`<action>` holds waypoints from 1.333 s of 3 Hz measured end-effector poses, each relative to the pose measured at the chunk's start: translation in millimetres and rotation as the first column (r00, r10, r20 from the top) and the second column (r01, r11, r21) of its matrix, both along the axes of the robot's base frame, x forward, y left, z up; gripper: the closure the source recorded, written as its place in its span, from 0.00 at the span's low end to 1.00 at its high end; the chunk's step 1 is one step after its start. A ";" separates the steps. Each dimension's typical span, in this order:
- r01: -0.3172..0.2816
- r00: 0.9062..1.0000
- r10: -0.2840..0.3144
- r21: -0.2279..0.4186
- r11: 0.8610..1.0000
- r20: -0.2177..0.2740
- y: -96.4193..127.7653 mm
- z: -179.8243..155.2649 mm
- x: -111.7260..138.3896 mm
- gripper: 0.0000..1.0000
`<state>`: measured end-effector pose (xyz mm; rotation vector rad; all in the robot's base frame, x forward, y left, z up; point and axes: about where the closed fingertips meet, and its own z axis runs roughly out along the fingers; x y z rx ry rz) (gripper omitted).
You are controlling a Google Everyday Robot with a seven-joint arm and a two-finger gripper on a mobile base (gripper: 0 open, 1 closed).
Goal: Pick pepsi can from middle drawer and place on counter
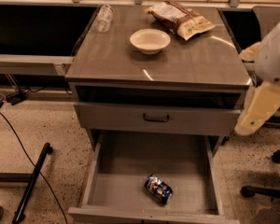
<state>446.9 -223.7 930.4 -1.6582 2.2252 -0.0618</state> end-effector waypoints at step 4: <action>0.036 0.977 0.013 0.223 0.974 -0.211 17.9 -212.7 -29.3 0.00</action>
Offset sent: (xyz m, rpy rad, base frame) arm -0.0145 -0.0120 -0.0690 0.0425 0.0186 0.0005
